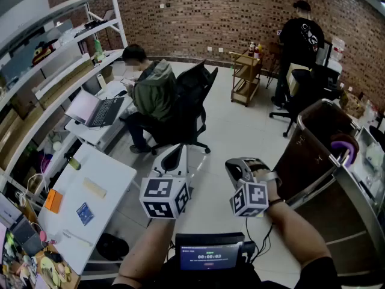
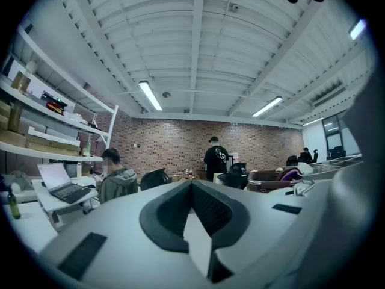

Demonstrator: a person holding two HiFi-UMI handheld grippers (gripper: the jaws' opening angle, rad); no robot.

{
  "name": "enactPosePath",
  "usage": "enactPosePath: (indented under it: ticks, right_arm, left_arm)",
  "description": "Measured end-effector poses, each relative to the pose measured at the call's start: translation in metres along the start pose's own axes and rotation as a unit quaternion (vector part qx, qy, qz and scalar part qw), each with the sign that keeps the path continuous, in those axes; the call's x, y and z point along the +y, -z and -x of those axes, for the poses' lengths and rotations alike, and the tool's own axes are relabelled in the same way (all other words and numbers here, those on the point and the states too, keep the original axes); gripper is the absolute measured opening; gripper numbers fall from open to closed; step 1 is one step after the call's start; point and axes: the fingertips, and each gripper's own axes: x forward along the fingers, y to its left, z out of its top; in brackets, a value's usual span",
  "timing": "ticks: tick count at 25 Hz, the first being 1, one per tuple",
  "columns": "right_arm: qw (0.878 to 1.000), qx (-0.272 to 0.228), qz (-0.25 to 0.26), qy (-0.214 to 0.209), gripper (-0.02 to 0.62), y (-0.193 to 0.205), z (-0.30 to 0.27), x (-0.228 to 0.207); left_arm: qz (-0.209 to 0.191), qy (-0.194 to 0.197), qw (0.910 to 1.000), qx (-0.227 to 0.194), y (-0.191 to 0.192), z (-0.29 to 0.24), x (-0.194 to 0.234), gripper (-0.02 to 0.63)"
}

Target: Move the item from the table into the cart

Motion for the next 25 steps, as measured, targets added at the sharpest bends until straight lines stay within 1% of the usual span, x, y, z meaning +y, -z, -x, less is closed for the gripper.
enactPosePath:
  ticks: [3,5,8,11,15,17,19,23,25]
  right_arm:
    - [1.000,-0.016,-0.001,-0.001,0.006,-0.025,-0.016,-0.001]
    - [0.999,-0.032,-0.004,-0.009,0.006,-0.051,-0.031,0.002]
    - [0.997,-0.066,-0.010,-0.023,0.006,-0.108,-0.064,0.005]
    - [0.995,-0.094,-0.022,-0.030,0.006,-0.176,-0.103,0.010]
    - [0.990,-0.136,-0.012,-0.044,0.006,-0.283,-0.166,0.025]
    - [0.986,-0.157,-0.022,-0.056,0.006,-0.337,-0.197,0.033]
    - [0.980,-0.181,-0.039,-0.077,0.006,-0.387,-0.227,0.043]
    - [0.961,-0.218,-0.103,-0.135,0.006,-0.471,-0.283,0.062]
    - [0.955,-0.231,-0.106,-0.154,0.006,-0.506,-0.310,0.069]
  left_arm:
    - [0.001,-0.019,0.9998,-0.001,0.002,0.016,0.027,0.012]
    - [0.005,-0.041,0.9991,-0.002,0.003,0.032,0.057,0.012]
    - [0.009,-0.087,0.9961,-0.005,0.001,0.066,0.122,0.012]
    - [0.008,-0.127,0.9919,-0.006,0.001,0.106,0.195,0.012]
    - [0.010,-0.183,0.9831,-0.012,0.004,0.168,0.307,0.012]
    - [0.012,-0.204,0.9789,-0.010,0.008,0.194,0.359,0.012]
    - [0.012,-0.227,0.9738,-0.005,0.016,0.220,0.406,0.012]
    - [0.021,-0.284,0.9587,-0.003,0.023,0.271,0.494,0.012]
    - [0.028,-0.312,0.9497,-0.002,0.027,0.292,0.532,0.012]
